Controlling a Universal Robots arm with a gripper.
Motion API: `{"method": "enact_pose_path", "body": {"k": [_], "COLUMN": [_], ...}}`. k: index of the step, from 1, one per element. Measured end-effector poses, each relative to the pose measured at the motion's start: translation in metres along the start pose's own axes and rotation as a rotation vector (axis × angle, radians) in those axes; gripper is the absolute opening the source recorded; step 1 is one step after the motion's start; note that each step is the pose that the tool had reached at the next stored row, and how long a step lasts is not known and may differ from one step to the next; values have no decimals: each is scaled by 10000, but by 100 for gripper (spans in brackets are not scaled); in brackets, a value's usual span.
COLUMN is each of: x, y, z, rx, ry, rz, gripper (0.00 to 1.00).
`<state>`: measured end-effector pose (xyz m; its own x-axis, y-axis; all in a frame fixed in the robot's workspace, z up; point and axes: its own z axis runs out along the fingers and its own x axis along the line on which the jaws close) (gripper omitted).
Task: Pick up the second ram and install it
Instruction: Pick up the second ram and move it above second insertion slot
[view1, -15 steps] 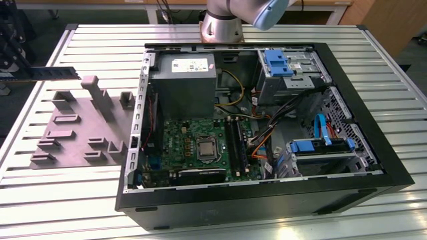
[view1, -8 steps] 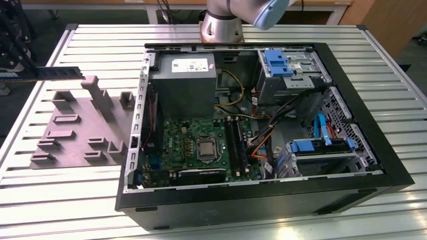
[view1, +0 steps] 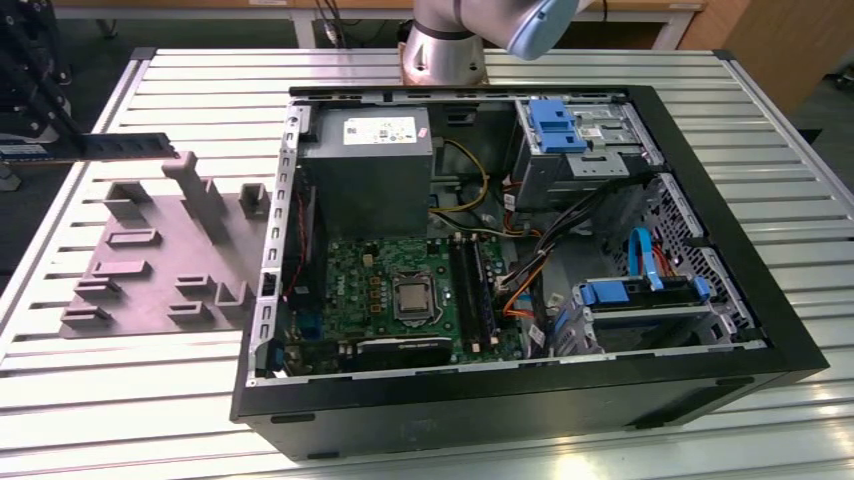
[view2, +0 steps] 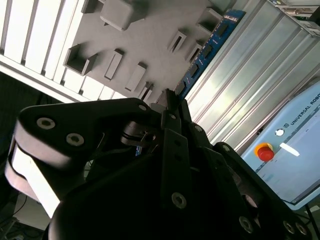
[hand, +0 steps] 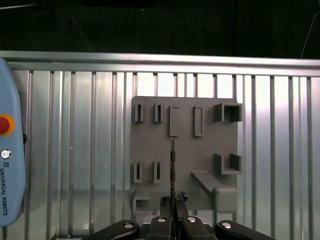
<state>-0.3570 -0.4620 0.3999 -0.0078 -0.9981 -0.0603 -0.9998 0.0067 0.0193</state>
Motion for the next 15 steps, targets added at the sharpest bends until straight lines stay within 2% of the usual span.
{"method": "enact_pose_path", "body": {"k": [15], "x": [-1], "y": [-143], "z": [-3], "rx": [-1], "ry": [0], "rz": [0], "gripper": [14]}}
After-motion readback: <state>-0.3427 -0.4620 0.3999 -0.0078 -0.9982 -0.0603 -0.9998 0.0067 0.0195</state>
